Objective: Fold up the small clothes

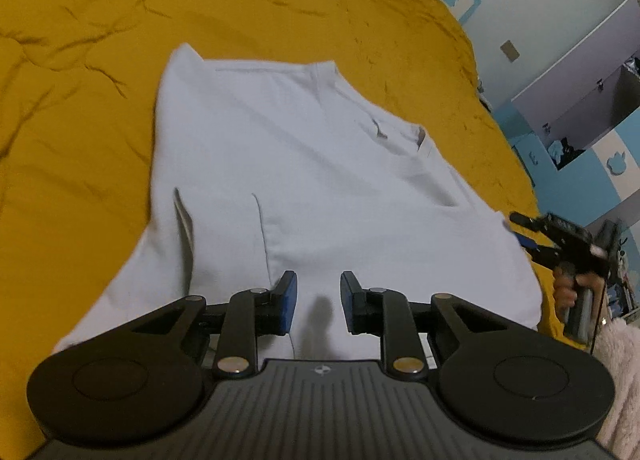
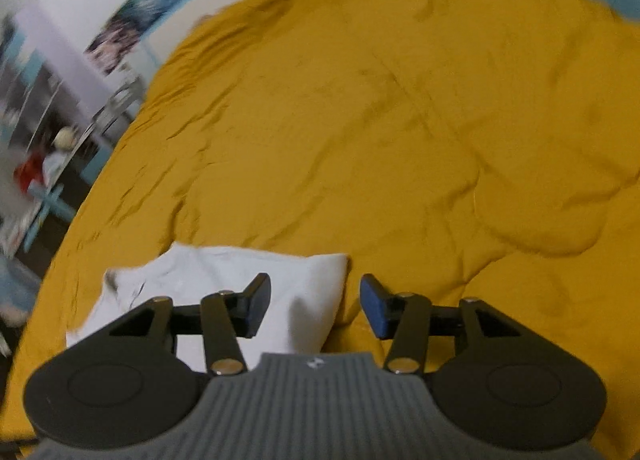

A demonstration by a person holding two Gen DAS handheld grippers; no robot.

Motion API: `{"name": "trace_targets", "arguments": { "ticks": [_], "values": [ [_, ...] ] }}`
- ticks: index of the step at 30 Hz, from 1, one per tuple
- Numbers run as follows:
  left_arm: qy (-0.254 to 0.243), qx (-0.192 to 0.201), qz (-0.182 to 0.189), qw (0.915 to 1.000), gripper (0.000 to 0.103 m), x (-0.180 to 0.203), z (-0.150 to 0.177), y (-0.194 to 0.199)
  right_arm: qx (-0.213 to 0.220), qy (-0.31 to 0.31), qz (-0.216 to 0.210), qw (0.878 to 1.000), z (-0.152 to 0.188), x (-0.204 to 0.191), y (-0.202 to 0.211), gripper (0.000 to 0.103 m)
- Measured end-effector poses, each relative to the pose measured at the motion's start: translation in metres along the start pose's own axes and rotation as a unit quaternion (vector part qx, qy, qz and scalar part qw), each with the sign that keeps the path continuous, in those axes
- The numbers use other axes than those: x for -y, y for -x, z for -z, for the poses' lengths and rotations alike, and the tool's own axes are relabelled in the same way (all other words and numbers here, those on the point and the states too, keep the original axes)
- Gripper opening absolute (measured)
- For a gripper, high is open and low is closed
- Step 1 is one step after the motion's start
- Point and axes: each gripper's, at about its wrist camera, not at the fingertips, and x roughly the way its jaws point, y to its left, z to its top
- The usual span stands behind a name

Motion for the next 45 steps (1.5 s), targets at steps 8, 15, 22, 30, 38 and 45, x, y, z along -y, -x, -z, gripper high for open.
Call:
{"name": "trace_targets", "arguments": {
  "ticks": [8, 15, 22, 30, 38, 45],
  "values": [
    [0.002, -0.006, -0.008, 0.9999, 0.030, -0.003, 0.001, -0.012, 0.000, -0.008, -0.014, 1.000, 0.000, 0.000, -0.028, 0.003],
    [0.021, 0.009, 0.010, 0.9997, 0.039, 0.000, -0.005, -0.003, 0.080, 0.099, 0.049, 0.991, -0.013, -0.040, -0.011, 0.000],
    [0.019, 0.006, 0.008, 0.9998, 0.039, -0.006, -0.003, -0.009, 0.049, 0.122, 0.113, 0.985, 0.004, -0.021, -0.049, 0.000],
    [-0.008, 0.042, 0.015, 0.9990, 0.043, 0.012, -0.010, 0.021, 0.113, 0.161, 0.102, 0.975, 0.020, -0.054, 0.019, 0.014],
    [-0.016, 0.015, 0.002, 0.9998, 0.049, 0.010, -0.004, 0.009, 0.019, 0.215, -0.013, 0.976, 0.107, -0.094, 0.069, 0.014],
    [-0.017, 0.006, -0.029, 0.9994, 0.044, -0.008, -0.001, -0.011, -0.014, 0.173, 0.028, 0.984, 0.130, -0.063, 0.057, 0.000]
  ]
}}
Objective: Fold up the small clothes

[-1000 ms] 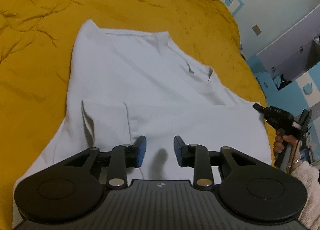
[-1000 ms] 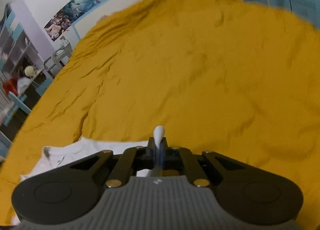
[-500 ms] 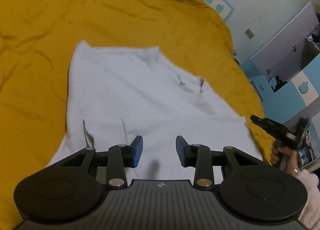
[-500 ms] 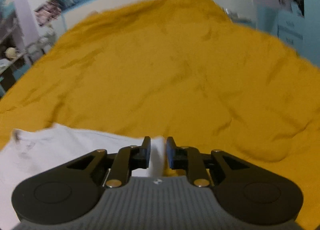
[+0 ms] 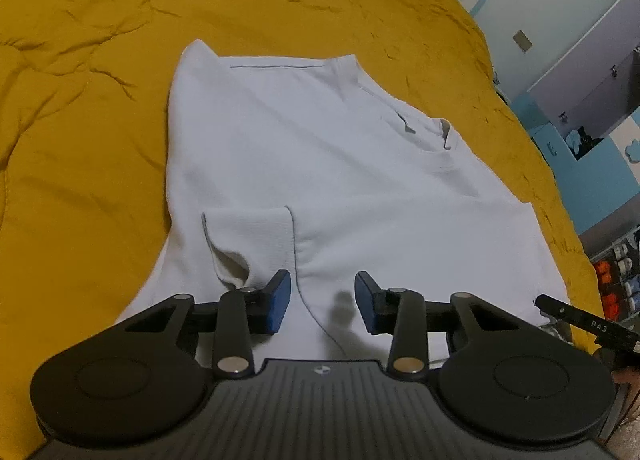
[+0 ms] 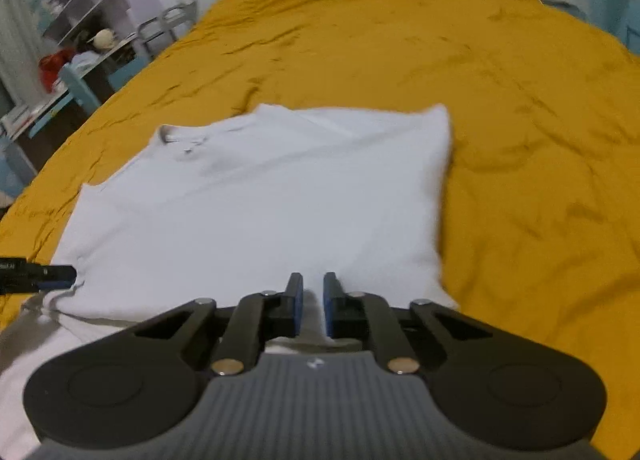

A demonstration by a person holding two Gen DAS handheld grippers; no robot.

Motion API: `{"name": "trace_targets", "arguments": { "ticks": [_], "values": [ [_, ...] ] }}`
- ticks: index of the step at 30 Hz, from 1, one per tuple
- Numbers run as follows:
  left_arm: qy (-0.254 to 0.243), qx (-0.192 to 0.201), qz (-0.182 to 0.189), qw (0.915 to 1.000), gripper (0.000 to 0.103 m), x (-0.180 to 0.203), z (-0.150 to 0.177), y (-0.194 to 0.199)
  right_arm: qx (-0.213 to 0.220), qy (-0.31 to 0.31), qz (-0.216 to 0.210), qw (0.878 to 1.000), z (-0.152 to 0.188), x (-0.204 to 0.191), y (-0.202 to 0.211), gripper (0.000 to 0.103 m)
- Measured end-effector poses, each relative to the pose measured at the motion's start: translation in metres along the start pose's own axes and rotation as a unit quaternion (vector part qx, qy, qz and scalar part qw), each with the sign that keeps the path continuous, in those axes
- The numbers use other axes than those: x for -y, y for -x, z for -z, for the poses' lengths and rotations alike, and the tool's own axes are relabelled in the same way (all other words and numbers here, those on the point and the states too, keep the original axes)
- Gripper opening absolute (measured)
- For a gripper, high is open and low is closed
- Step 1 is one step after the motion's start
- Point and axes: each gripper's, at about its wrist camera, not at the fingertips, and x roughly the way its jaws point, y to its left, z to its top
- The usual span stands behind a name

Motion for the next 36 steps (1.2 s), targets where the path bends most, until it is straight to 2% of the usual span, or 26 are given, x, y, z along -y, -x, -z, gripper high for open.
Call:
{"name": "trace_targets", "arguments": {
  "ticks": [2, 3, 5, 7, 8, 12, 16, 20, 21, 24, 27, 29, 36],
  "values": [
    [0.003, 0.002, 0.002, 1.0000, 0.044, 0.000, -0.001, 0.000, -0.005, -0.013, -0.005, 1.000, 0.000, 0.002, 0.004, 0.001],
    [0.001, 0.003, 0.001, 1.0000, 0.044, 0.001, -0.002, 0.001, -0.005, -0.019, -0.009, 1.000, 0.000, 0.001, 0.011, 0.004],
    [-0.002, 0.007, 0.000, 1.0000, 0.044, 0.004, -0.002, 0.011, 0.022, -0.017, -0.010, 1.000, -0.001, -0.010, 0.037, 0.026],
    [-0.008, 0.015, -0.001, 0.9999, 0.044, 0.009, 0.002, 0.033, 0.050, -0.002, -0.017, 0.999, 0.002, -0.025, 0.070, 0.038],
    [-0.011, 0.022, 0.002, 0.9997, 0.047, 0.012, 0.005, 0.047, 0.058, 0.005, -0.021, 0.998, 0.006, -0.031, 0.087, 0.040],
    [-0.013, 0.037, 0.029, 0.9988, 0.063, 0.011, 0.030, 0.113, 0.086, 0.008, -0.040, 0.995, 0.041, -0.049, 0.159, 0.040],
    [-0.032, 0.050, 0.018, 0.9981, 0.063, -0.005, 0.073, 0.184, 0.100, 0.011, -0.057, 0.993, 0.088, -0.051, 0.212, 0.043],
    [-0.040, 0.038, 0.015, 0.9984, 0.063, -0.025, 0.119, 0.229, 0.090, 0.051, -0.014, 0.994, 0.143, -0.053, 0.244, 0.043],
    [-0.040, 0.034, 0.015, 0.9985, 0.063, -0.028, 0.128, 0.236, 0.084, 0.059, -0.005, 0.995, 0.156, -0.052, 0.250, 0.043],
    [-0.047, 0.013, 0.012, 0.9987, 0.063, -0.043, 0.158, 0.250, 0.064, 0.054, -0.015, 0.996, 0.187, -0.043, 0.262, 0.044],
    [-0.037, -0.016, 0.007, 0.9991, 0.070, -0.062, 0.181, 0.251, 0.054, 0.045, -0.014, 0.997, 0.211, -0.032, 0.271, 0.048],
    [-0.022, -0.027, 0.028, 0.9990, 0.071, -0.078, 0.193, 0.249, 0.052, 0.042, -0.016, 0.998, 0.223, -0.023, 0.273, 0.049],
    [-0.001, -0.035, 0.048, 0.9982, 0.071, -0.108, 0.206, 0.237, 0.029, 0.023, -0.020, 0.999, 0.250, -0.011, 0.266, 0.048]
  ]
}}
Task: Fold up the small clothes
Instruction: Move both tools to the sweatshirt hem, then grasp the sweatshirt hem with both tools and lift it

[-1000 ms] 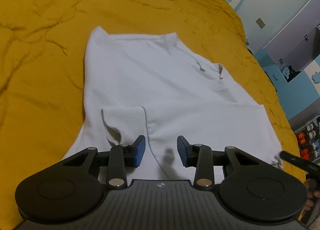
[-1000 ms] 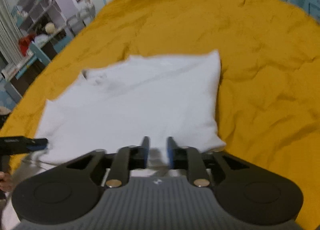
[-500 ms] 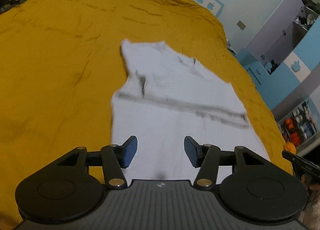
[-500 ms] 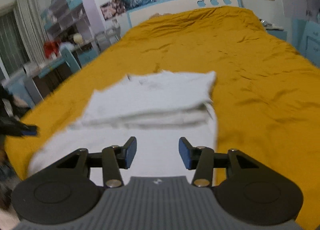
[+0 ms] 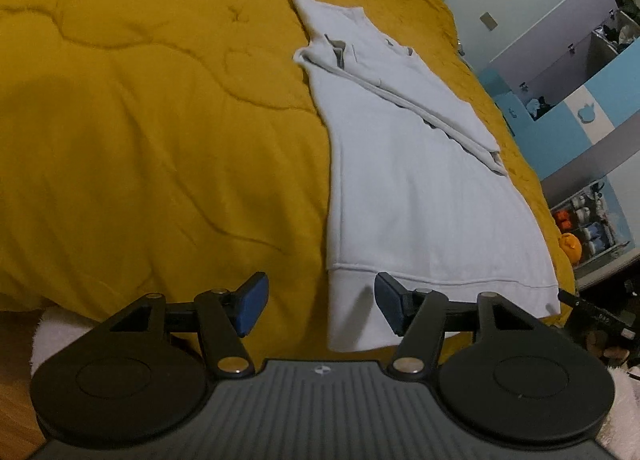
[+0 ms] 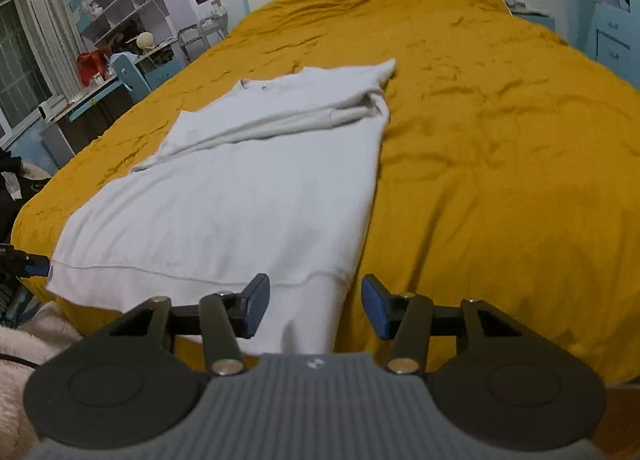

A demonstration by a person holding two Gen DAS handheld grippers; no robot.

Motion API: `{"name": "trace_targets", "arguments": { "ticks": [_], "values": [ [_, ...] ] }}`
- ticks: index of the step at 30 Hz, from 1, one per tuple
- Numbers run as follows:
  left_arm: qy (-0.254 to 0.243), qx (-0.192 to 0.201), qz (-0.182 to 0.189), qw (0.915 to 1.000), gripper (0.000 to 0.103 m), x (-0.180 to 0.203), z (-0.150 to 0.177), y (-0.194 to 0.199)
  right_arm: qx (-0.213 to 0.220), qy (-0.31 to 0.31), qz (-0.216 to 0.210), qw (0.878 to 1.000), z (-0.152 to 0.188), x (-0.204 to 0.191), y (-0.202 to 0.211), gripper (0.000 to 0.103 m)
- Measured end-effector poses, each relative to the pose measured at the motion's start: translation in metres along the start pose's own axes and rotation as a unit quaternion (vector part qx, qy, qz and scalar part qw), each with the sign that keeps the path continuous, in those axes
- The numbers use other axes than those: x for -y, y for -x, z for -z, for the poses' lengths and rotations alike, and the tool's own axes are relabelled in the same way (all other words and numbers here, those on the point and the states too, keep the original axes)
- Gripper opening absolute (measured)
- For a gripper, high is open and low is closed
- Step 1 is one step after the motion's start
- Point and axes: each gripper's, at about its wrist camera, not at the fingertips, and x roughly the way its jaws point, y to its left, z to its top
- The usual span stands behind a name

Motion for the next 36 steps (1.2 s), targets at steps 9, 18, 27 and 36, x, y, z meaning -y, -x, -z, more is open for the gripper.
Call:
{"name": "trace_targets", "arguments": {
  "ticks": [9, 18, 27, 36],
  "values": [
    [-0.007, -0.004, 0.063, 0.9980, 0.074, -0.002, 0.006, -0.019, -0.024, -0.045, -0.014, 0.999, 0.007, 0.011, -0.023, 0.048],
    [0.016, -0.030, 0.116, 0.9927, 0.072, 0.003, 0.015, -0.031, -0.035, -0.038, -0.022, 0.998, 0.006, 0.002, -0.026, 0.050],
    [0.073, -0.035, 0.084, 0.9931, 0.020, 0.000, 0.017, -0.045, -0.050, -0.038, -0.026, 0.998, 0.005, 0.003, -0.031, 0.010],
    [0.116, 0.008, 0.154, 0.9812, 0.009, 0.000, 0.017, -0.025, -0.035, -0.077, -0.059, 0.995, -0.002, 0.008, -0.021, 0.004]
  ]
}}
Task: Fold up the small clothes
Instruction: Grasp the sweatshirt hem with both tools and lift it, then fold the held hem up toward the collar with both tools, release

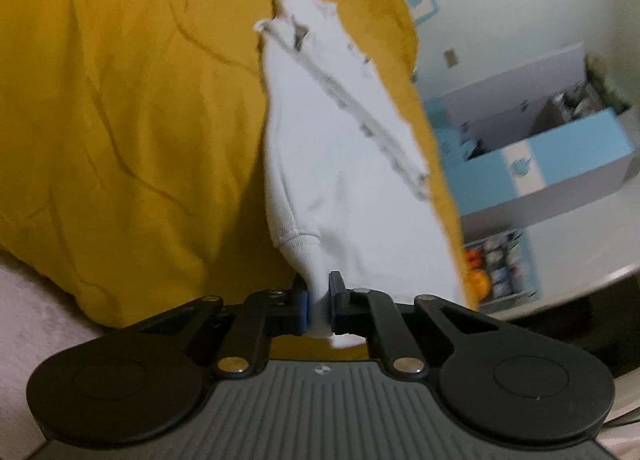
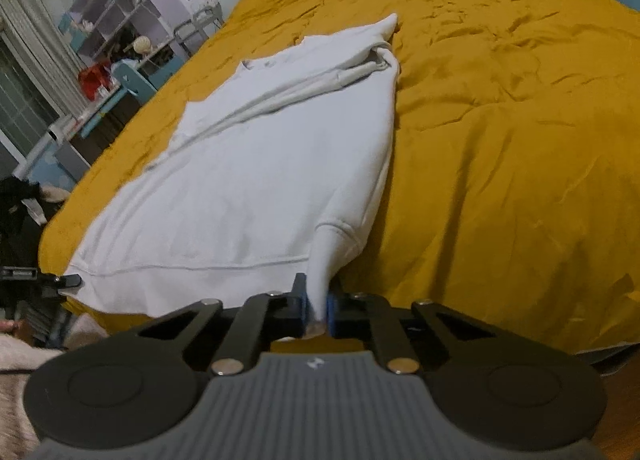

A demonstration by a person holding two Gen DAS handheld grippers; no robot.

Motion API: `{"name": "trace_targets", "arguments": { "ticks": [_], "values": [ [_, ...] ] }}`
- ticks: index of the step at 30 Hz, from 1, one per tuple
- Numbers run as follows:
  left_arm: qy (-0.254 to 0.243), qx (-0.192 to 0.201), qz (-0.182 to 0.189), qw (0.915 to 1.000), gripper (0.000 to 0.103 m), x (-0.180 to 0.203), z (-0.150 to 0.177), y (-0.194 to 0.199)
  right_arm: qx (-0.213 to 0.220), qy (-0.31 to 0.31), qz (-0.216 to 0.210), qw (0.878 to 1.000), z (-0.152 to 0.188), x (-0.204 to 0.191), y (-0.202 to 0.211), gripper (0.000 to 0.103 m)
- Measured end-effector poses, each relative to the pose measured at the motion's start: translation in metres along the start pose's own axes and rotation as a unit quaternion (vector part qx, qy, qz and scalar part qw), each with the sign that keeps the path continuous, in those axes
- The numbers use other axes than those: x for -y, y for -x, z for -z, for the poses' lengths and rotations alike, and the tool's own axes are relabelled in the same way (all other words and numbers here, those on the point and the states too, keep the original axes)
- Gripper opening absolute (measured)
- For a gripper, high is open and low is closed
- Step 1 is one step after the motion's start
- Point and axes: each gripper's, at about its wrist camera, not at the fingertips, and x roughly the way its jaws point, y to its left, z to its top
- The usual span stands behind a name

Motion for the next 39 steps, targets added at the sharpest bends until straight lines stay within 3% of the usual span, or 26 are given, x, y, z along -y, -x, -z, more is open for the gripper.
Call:
{"name": "trace_targets", "arguments": {
  "ticks": [5, 14, 19, 27, 34, 39],
  "values": [
    [-0.035, 0.072, 0.034, 0.9962, 0.007, 0.020, -0.009, 0.009, 0.021, -0.026, -0.036, 0.999, -0.011, 0.001, 0.007, 0.003],
    [-0.022, 0.066, 0.050, 0.9964, 0.007, 0.023, -0.030, -0.010, 0.043, -0.057, -0.054, 0.996, -0.021, 0.002, 0.007, 0.003],
    [-0.024, 0.070, 0.069, 0.9949, 0.007, 0.033, -0.055, -0.018, 0.063, -0.072, -0.050, 0.994, -0.048, 0.000, 0.003, 0.003],
    [-0.061, 0.098, 0.071, 0.9907, 0.007, 0.059, -0.128, -0.049, 0.116, -0.118, -0.072, 0.984, -0.133, 0.014, -0.031, 0.003],
    [-0.079, 0.134, 0.081, 0.9845, 0.007, 0.062, -0.216, -0.091, 0.139, -0.155, -0.048, 0.977, -0.240, 0.043, -0.091, 0.002],
    [-0.064, 0.136, 0.046, 0.9876, 0.003, 0.043, -0.280, -0.135, 0.135, -0.159, -0.010, 0.978, -0.311, 0.059, -0.156, 0.002]
  ]
}}
